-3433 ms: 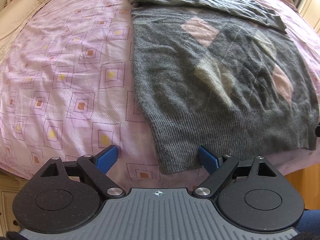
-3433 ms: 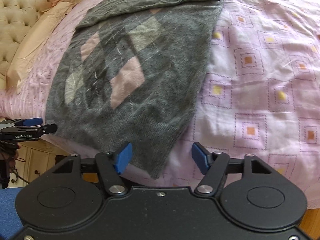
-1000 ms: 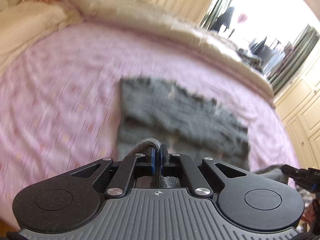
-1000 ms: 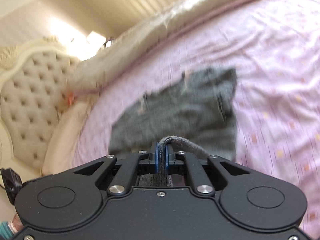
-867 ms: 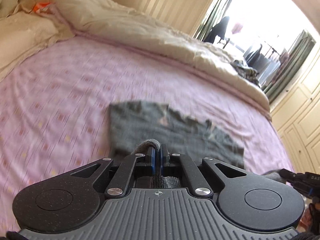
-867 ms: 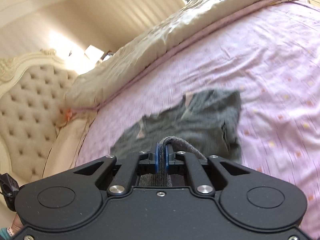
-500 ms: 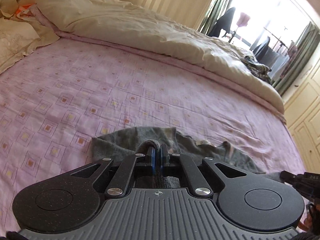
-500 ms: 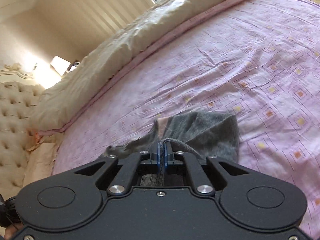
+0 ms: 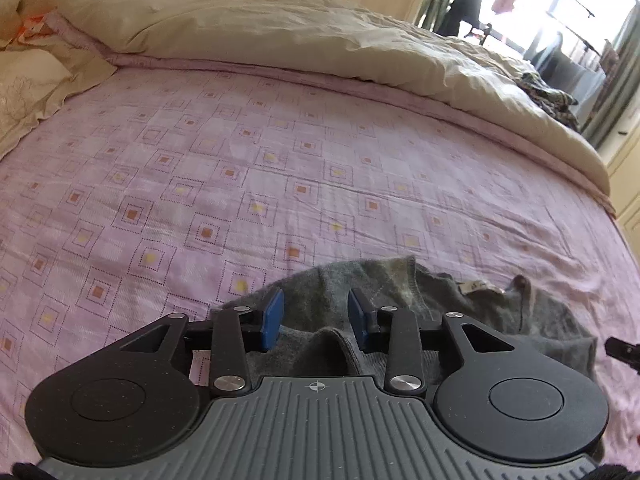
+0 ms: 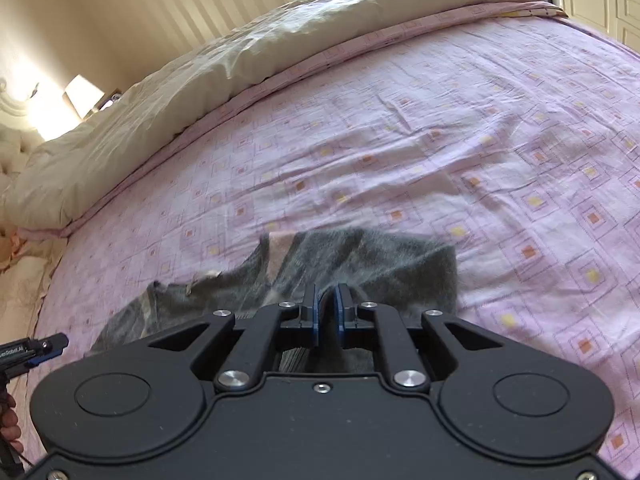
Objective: Fold small clothes
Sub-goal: 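Lift the hem with both grippers and fold it toward the collar, then lower the hem onto the collar and open both grippers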
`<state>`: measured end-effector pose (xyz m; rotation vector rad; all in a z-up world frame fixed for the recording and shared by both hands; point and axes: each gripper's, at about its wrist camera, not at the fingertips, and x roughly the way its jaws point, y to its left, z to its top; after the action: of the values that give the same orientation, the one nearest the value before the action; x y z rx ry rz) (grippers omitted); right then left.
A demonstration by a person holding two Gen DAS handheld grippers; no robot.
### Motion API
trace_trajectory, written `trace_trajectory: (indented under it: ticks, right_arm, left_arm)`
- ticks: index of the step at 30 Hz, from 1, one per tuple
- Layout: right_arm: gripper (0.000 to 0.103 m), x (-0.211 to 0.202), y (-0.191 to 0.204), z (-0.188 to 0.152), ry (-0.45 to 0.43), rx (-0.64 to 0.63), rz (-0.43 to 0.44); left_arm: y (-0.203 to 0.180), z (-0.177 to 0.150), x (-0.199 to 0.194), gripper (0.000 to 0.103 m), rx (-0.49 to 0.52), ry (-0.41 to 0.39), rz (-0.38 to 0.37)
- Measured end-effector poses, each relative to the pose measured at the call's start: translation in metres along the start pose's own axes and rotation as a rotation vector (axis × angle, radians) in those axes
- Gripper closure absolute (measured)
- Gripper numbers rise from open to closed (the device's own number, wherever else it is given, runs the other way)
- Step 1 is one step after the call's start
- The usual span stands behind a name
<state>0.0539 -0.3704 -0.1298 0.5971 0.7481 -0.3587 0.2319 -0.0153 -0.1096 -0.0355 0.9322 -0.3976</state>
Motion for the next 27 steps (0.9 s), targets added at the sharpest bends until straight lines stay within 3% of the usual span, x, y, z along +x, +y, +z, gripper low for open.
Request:
trace_trajectory:
  ticks: [7, 12, 13, 14, 21, 27]
  right_arm:
    - [0.083, 0.002, 0.034, -0.042, 0.094, -0.183, 0.002]
    - [0.083, 0.022, 0.051, -0.061, 0.159, -0.302, -0.019]
    - [0.076, 0.027, 0.052, -0.061, 0.169, -0.319, -0.018]
    - [0.072, 0.032, 0.053, -0.059, 0.172, -0.331, -0.017]
    - [0.068, 0.075, 0.058, -0.02, 0.161, -0.369, -0.048]
    - [0.063, 0.109, 0.056, 0.011, 0.176, -0.32, -0.079]
  left_arm:
    - [-0.025, -0.048, -0.015, 0.06, 0.202, 0.066, -0.065]
    - [-0.034, -0.07, 0.005, 0.06, 0.258, 0.157, -0.069]
    - [-0.034, -0.07, 0.011, 0.06, 0.267, 0.163, -0.064]
    - [-0.034, -0.069, 0.016, 0.06, 0.277, 0.166, -0.058]
    - [-0.032, -0.022, 0.059, 0.058, 0.288, 0.145, -0.017]
    - [-0.031, 0.016, 0.093, 0.057, 0.285, 0.16, 0.038]
